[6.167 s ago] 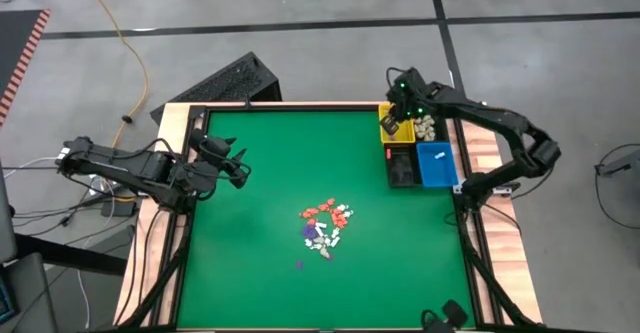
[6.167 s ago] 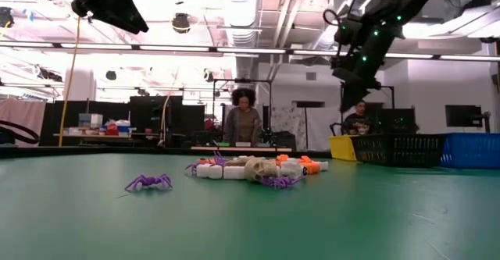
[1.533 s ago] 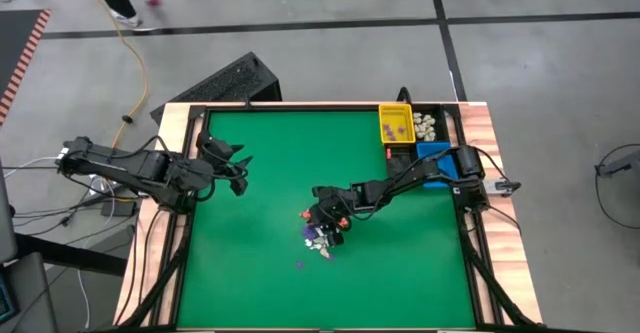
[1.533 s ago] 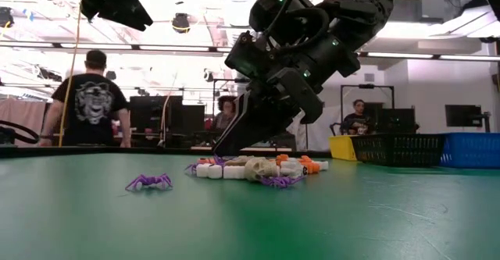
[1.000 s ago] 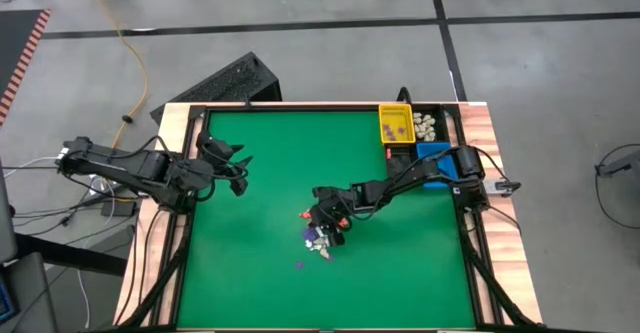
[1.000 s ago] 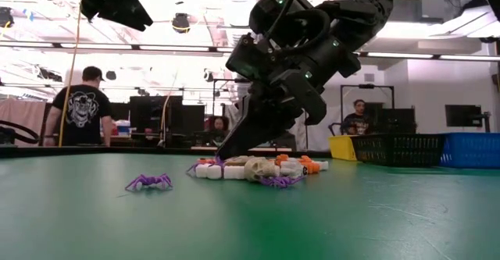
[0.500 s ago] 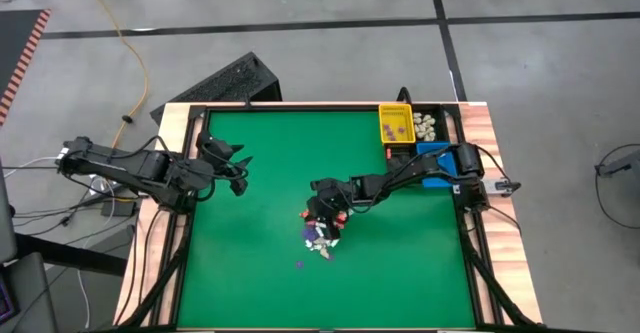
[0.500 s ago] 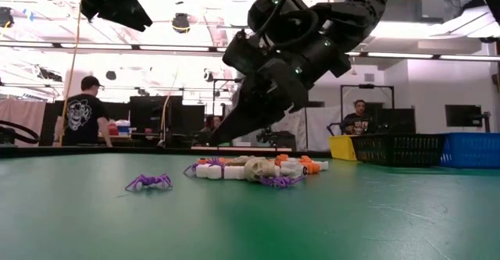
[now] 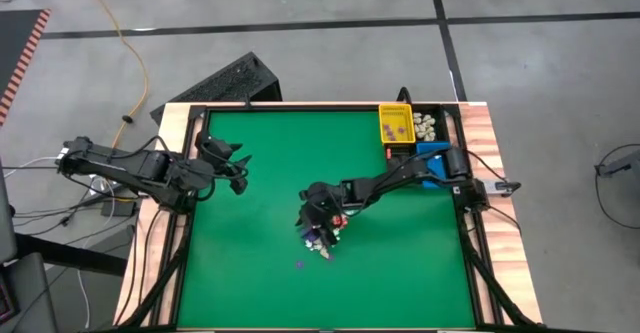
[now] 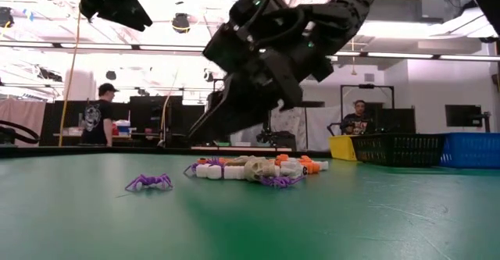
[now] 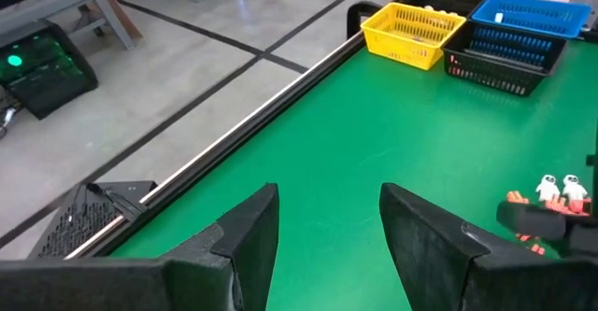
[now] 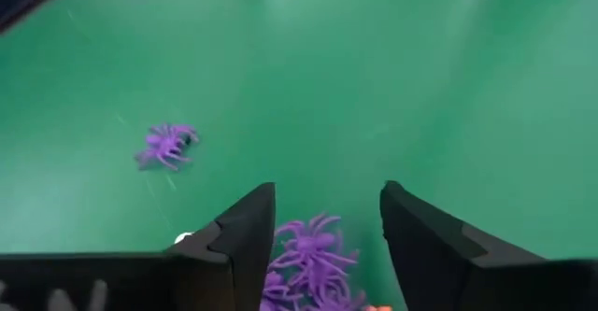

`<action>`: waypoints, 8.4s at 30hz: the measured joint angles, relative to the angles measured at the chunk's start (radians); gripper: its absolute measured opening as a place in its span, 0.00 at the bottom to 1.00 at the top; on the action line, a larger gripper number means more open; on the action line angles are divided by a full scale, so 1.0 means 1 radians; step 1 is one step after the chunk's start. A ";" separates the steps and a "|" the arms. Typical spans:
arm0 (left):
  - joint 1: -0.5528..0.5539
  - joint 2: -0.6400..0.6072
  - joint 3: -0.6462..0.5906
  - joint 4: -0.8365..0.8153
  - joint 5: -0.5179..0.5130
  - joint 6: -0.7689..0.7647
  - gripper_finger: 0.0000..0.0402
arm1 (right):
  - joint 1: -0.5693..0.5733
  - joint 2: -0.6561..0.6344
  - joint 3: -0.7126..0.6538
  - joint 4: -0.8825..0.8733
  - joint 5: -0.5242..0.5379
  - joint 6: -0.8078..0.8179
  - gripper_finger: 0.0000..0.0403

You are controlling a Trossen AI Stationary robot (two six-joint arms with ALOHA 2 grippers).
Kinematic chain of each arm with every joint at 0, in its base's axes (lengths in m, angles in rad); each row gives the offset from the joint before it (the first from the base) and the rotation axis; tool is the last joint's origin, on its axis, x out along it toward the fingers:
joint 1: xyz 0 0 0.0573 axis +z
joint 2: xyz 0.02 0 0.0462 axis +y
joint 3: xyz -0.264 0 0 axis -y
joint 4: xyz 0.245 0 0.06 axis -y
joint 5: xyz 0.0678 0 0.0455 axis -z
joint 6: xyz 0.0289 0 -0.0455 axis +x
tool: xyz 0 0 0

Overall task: Sort Halloween decoration
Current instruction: Put the purple spider toy into the yellow basket

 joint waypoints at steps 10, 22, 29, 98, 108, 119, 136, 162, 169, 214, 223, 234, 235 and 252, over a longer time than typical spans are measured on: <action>0.000 0.000 0.000 -0.046 -0.001 -0.028 0.44 | -0.006 0.002 0.036 -0.179 -0.001 -0.011 0.45; 0.000 0.000 0.000 -0.044 -0.001 -0.032 0.44 | -0.014 0.002 0.036 -0.191 0.000 -0.011 0.17; 0.000 0.000 0.000 -0.042 -0.001 -0.033 0.44 | -0.014 0.002 0.036 -0.189 0.001 -0.011 0.02; 0.000 0.000 0.000 -0.116 0.014 -0.111 0.44 | -0.260 -0.380 -0.405 -0.058 0.240 0.146 0.25; 0.000 0.000 0.000 -0.113 0.006 -0.111 0.44 | -0.227 -0.287 -0.385 0.008 0.291 0.058 0.46; 0.000 0.000 0.000 -0.124 -0.003 -0.111 0.44 | -0.221 -0.172 -0.276 -0.062 0.295 0.072 0.42; 0.000 0.000 0.000 -0.126 -0.008 -0.111 0.44 | -0.217 -0.197 -0.277 -0.075 0.351 0.095 0.03; 0.000 0.000 0.000 -0.126 0.000 -0.137 0.44 | -0.599 -0.725 -0.367 -0.487 0.844 0.347 0.02; 0.000 0.000 0.000 -0.122 0.000 -0.138 0.44 | -0.724 -0.676 -0.406 -0.492 0.836 0.436 0.06; -0.024 0.000 0.000 -0.093 -0.059 -0.109 0.44 | -0.178 -0.389 -0.403 -0.084 0.503 0.240 0.28; -0.280 -0.064 -0.048 -0.008 -0.360 -0.044 0.44 | -0.145 -0.564 -0.402 0.040 0.506 0.155 0.28; -0.511 -0.211 -0.216 -0.016 -0.432 -0.140 0.44 | -0.141 -0.804 -0.403 0.030 0.502 0.032 0.28; -0.523 -0.231 -0.226 -0.017 -0.405 -0.140 0.44 | -0.144 -0.836 -0.403 0.033 0.502 0.024 0.28; -0.678 -0.753 -0.463 0.240 -0.174 0.094 0.44 | -0.173 -1.140 -0.404 -0.277 0.482 0.027 0.28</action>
